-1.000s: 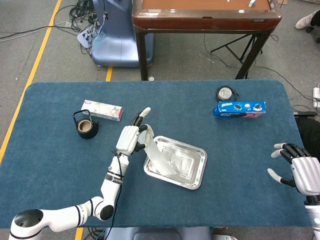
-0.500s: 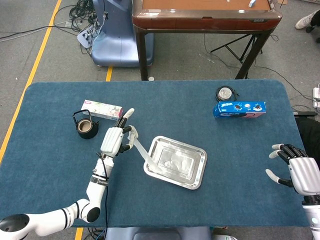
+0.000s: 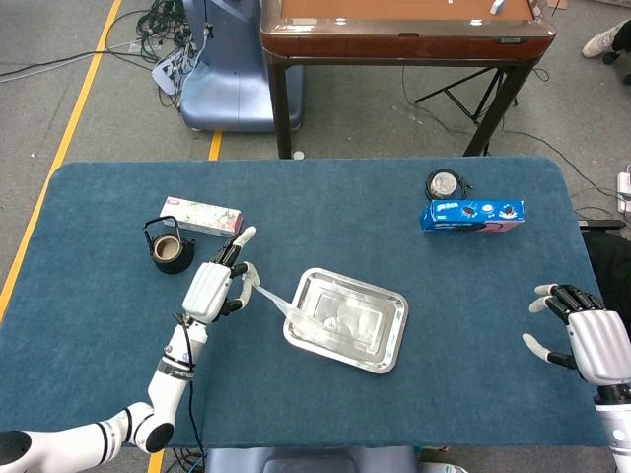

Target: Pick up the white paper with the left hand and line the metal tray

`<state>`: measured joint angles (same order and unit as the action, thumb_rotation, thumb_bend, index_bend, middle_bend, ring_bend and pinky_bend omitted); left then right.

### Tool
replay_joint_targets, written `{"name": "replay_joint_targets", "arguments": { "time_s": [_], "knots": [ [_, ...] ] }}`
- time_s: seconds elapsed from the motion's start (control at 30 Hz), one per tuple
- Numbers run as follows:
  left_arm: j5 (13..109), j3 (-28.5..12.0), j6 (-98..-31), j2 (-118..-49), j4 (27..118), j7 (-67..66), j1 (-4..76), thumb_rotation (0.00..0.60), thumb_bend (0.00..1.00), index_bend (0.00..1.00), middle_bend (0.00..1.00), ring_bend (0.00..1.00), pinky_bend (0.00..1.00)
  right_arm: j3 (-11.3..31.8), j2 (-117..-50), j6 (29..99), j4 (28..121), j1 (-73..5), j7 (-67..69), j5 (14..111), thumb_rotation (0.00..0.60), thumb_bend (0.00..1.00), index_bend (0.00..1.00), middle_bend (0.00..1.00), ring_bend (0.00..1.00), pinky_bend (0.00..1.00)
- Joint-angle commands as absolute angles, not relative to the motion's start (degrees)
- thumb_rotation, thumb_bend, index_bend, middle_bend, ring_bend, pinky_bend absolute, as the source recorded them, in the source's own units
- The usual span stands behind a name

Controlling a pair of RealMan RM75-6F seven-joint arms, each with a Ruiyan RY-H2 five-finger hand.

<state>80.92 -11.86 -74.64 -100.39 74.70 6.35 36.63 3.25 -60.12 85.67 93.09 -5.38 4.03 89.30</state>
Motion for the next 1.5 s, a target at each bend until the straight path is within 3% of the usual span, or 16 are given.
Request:
{"name": "replay_joint_targets", "arguments": {
  "time_s": [0.03,0.97,1.5],
  "knots": [
    [82.6,-10.6,-75.9,-99.3,74.8,6.2,35.6,0.6,0.33,0.57,0.06,0.0,0.17,3.3,-60.1,85.7,93.1,-5.4,4.1,89.3,0.6,0.2,0.45,0.32,0.24,0.3],
    [90.5,-3.5,-78.8,-94.8,78.1,5.4,30.5,0.6,0.31,0.58,0.06,0.0,0.17,3.2,-60.4,85.3,93.0,-5.6,3.8,89.2,0.6,0.2,0.45,0.32,0.24,0.31],
    [91.6,-3.6,-76.5,-98.2,78.5,3.1,31.5,0.6,0.31,0.57,0.06,0.0,0.17,3.2,-60.0,85.8,93.3,-5.4,4.0,89.4,0.6,0.2,0.45,0.32,0.24,0.31]
  ]
}}
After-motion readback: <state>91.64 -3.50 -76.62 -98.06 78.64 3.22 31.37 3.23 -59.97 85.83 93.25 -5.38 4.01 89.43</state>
